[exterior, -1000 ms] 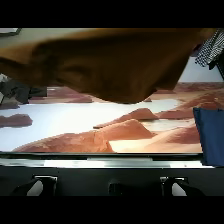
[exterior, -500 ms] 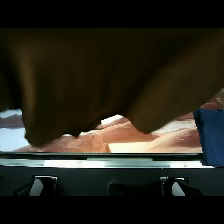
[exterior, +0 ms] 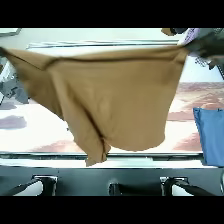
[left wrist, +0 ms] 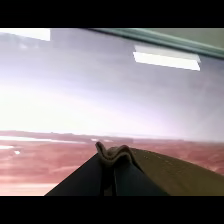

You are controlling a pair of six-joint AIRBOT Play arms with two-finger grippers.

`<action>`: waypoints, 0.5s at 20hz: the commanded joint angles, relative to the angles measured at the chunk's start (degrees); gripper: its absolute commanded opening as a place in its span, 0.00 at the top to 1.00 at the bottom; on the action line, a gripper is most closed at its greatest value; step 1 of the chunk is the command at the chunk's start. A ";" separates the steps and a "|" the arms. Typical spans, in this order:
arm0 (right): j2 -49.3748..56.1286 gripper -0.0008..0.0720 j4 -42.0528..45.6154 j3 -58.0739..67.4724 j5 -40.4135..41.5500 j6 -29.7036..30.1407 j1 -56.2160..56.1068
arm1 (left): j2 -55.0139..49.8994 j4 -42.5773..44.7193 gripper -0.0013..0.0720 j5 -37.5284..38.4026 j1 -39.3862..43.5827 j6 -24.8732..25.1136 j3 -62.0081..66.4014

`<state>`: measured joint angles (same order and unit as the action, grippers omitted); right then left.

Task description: Fold the clothes and pants, and hang the long-sleeved shirts on hangers.

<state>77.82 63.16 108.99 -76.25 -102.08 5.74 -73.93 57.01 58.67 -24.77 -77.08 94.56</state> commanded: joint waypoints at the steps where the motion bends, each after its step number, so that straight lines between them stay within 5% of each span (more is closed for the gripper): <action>1: 14.47 0.95 10.43 -1.95 6.71 -2.82 -6.19 | -15.47 0.39 0.96 -7.23 7.61 0.87 -0.20; 4: 25.31 0.95 9.75 -1.95 13.53 -9.11 -6.16 | -24.11 0.37 0.96 -12.44 11.47 -1.53 -0.20; 10: 37.03 0.95 -0.13 -1.95 15.52 -9.81 -6.19 | -32.11 -0.02 0.96 -8.63 16.06 -1.55 -0.20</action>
<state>109.73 66.61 107.09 -62.13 -110.67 -0.23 -102.32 57.32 48.53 -10.83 -78.39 94.39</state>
